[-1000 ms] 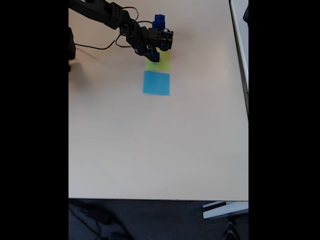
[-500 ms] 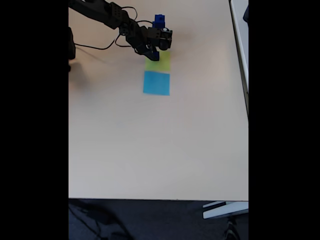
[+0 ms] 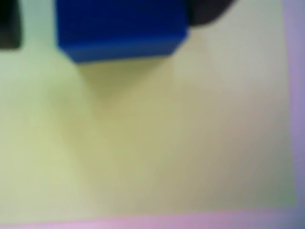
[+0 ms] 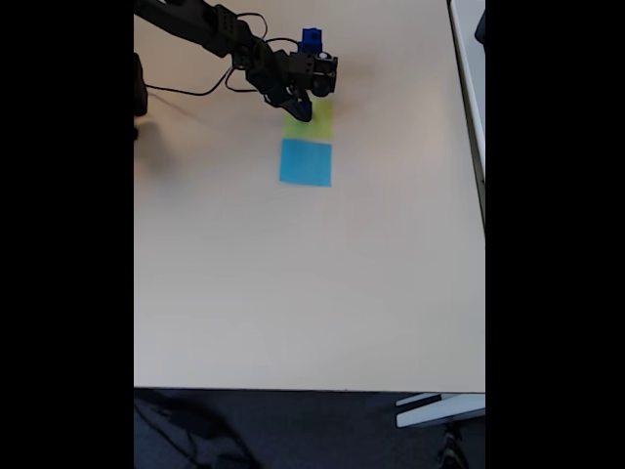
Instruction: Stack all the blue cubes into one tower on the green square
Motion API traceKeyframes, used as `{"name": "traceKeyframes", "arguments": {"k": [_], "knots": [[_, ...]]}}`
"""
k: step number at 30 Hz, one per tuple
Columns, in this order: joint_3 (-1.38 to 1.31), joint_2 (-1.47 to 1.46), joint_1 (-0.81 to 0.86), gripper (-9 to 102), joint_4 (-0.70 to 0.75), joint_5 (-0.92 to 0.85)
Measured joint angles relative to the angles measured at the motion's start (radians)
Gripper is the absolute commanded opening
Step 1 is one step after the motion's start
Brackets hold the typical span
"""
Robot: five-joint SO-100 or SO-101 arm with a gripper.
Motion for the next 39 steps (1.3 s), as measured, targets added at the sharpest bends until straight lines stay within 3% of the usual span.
{"name": "traceKeyframes", "arguments": {"k": [20, 29, 34, 39], "knots": [[-0.183, 0.061, 0.020, 25, -0.025, -0.244], [-0.505, 0.072, -0.023, 15, 0.268, -0.276], [-0.575, 0.075, -0.084, 15, 0.433, -0.115], [-0.575, 0.075, -0.127, 16, 0.476, 0.032]]}}
